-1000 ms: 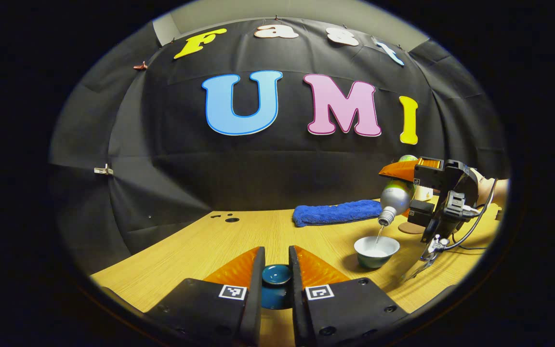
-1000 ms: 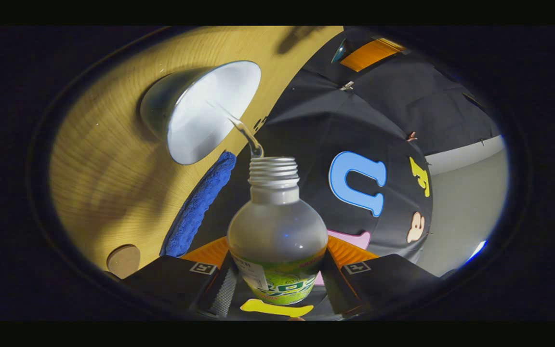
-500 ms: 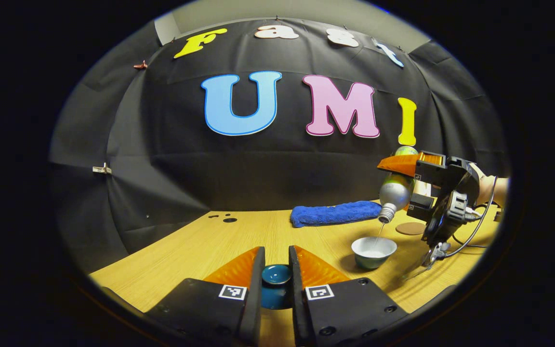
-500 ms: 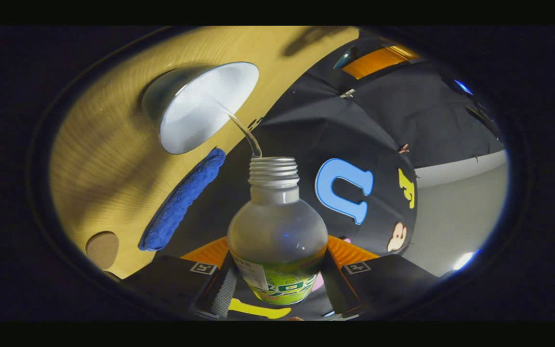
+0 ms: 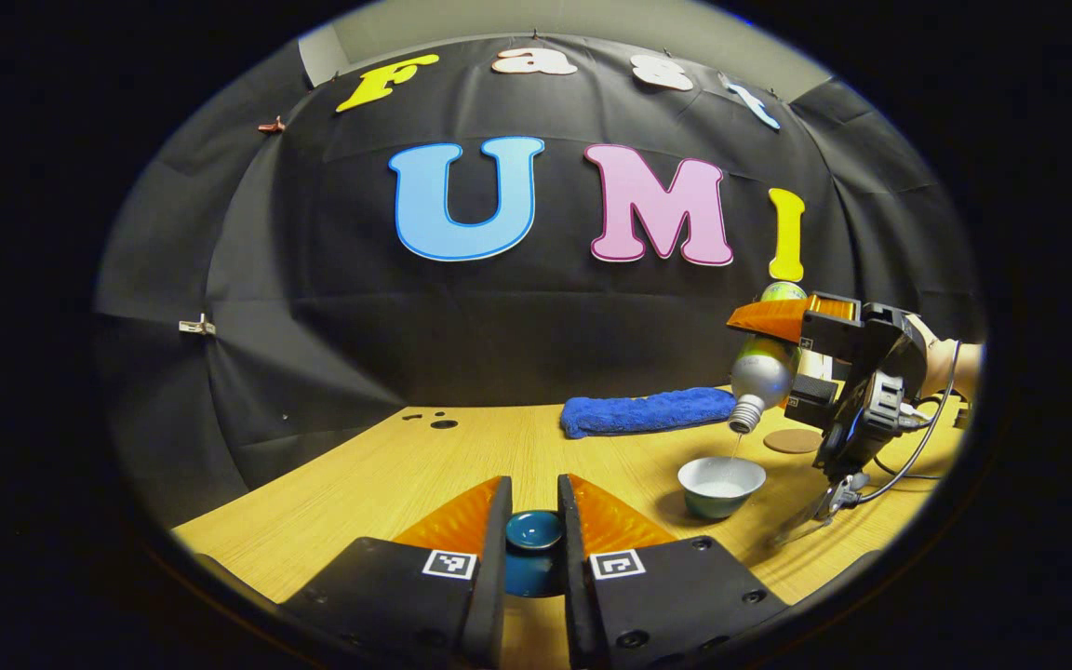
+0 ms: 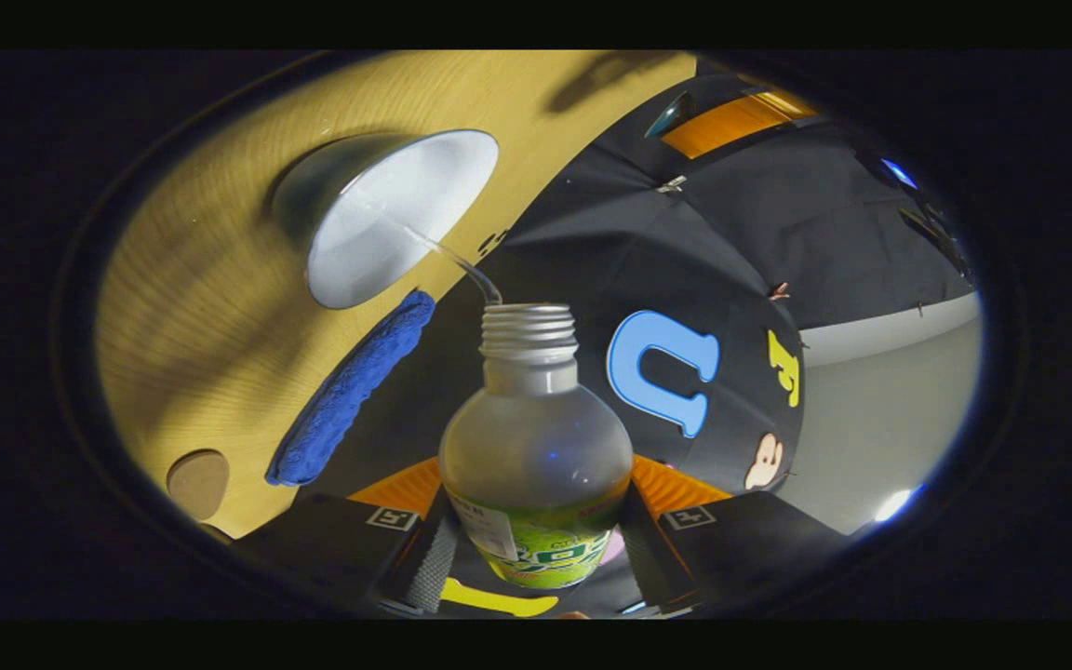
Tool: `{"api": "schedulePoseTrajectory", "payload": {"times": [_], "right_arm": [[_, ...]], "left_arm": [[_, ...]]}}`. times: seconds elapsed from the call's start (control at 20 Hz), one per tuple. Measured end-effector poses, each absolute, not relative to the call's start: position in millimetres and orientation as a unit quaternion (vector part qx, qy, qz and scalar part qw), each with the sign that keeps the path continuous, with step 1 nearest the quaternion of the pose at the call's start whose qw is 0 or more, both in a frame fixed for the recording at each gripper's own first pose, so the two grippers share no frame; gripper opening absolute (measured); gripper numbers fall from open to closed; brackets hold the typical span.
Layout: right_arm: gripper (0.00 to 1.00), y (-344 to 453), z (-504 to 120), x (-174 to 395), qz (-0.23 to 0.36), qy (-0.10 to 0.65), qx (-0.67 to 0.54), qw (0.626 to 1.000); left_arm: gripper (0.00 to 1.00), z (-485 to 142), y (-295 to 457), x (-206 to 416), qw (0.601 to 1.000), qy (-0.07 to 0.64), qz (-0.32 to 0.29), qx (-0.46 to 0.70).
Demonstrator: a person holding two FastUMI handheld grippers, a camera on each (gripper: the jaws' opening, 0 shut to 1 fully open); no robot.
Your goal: Open the teacup lid with one hand, grasp the water bottle and pour water into the teacup with the other hand; after pouring, place the water bottle on the coaster and then close the teacup lid.
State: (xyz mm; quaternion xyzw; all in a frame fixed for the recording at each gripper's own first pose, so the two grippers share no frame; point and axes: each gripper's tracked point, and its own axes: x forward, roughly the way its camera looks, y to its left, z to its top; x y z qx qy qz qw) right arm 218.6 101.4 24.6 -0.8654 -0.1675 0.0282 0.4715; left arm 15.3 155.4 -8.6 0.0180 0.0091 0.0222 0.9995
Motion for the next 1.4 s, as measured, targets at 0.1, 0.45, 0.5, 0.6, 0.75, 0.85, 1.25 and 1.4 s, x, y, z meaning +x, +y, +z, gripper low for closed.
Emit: {"api": "schedulePoseTrajectory", "payload": {"times": [0.1,0.45,0.5,0.6,0.75,0.85,1.25,1.4], "right_arm": [[0.8,103,25,216,0.027,-0.167,-0.866,0.47],[0.8,110,26,212,0.032,-0.171,-0.863,0.475],[0.76,112,26,211,0.033,-0.173,-0.863,0.474],[0.8,114,24,211,0.035,-0.175,-0.865,0.469],[0.79,112,21,213,0.038,-0.169,-0.866,0.469],[0.75,112,23,213,0.037,-0.169,-0.866,0.469],[0.8,113,23,211,0.036,-0.166,-0.867,0.469],[0.83,111,26,210,0.034,-0.164,-0.861,0.48]], "left_arm": [[0.3,-8,156,15,1.0,0.008,0.023,0.018],[0.3,-9,154,15,1.0,0.01,0.02,0.018],[0.3,-9,155,16,1.0,0.01,0.021,0.018],[0.3,-8,154,15,1.0,0.009,0.021,0.018],[0.3,-9,155,15,1.0,0.008,0.02,0.018],[0.3,-9,154,16,1.0,0.009,0.019,0.018],[0.3,-10,153,15,1.0,0.011,0.019,0.02],[0.3,-9,153,15,1.0,0.011,0.02,0.02]]}}
